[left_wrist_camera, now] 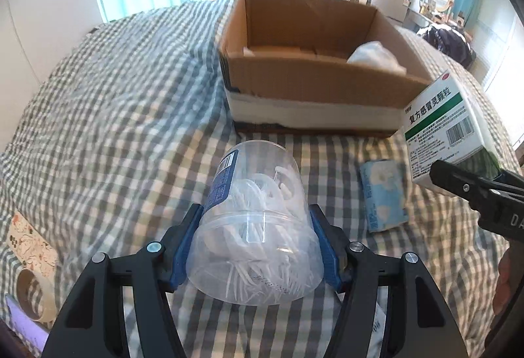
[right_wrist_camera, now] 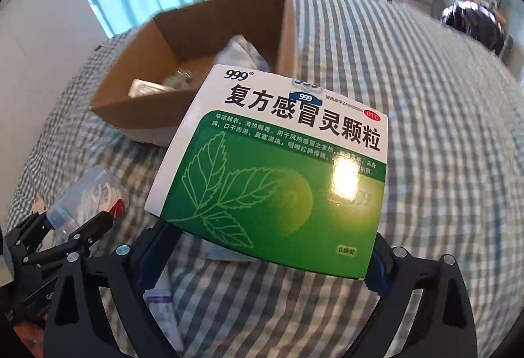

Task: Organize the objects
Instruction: 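Carry medicine box and swab jar into the box and open both tools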

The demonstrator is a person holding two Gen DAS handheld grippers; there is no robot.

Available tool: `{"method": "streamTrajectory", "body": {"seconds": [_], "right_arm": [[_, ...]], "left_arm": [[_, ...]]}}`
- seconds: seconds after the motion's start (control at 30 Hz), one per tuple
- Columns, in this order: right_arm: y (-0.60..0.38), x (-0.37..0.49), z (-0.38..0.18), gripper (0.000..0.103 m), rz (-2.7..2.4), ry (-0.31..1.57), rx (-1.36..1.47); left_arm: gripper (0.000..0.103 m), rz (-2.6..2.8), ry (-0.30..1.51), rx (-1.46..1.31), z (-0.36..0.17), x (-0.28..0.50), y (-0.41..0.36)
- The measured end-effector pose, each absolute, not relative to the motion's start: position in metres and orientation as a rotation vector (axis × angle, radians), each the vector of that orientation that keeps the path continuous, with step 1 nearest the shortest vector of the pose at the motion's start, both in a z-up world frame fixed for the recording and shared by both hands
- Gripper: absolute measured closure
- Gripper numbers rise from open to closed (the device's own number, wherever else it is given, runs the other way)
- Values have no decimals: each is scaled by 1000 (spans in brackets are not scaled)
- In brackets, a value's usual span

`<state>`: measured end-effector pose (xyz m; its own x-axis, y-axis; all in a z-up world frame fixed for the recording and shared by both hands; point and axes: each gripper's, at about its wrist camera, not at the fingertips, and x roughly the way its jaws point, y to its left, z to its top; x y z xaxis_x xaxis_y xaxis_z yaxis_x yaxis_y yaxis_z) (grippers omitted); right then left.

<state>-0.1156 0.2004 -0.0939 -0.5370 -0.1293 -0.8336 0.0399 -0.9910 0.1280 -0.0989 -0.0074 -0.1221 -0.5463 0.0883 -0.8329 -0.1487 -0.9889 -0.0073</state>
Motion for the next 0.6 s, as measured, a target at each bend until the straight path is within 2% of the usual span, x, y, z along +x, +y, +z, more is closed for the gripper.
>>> {"method": "streamTrajectory", "body": {"seconds": [0.13,0.6], "right_arm": [[186,-98,-54,8,-2701,-26,1360],[140,-78,83,8,-2717,169,1113]], "left_arm": [[38,2683,59,-1360,-88,-89,-17],[38,2784,24,-1070,40,-86,-32]]}}
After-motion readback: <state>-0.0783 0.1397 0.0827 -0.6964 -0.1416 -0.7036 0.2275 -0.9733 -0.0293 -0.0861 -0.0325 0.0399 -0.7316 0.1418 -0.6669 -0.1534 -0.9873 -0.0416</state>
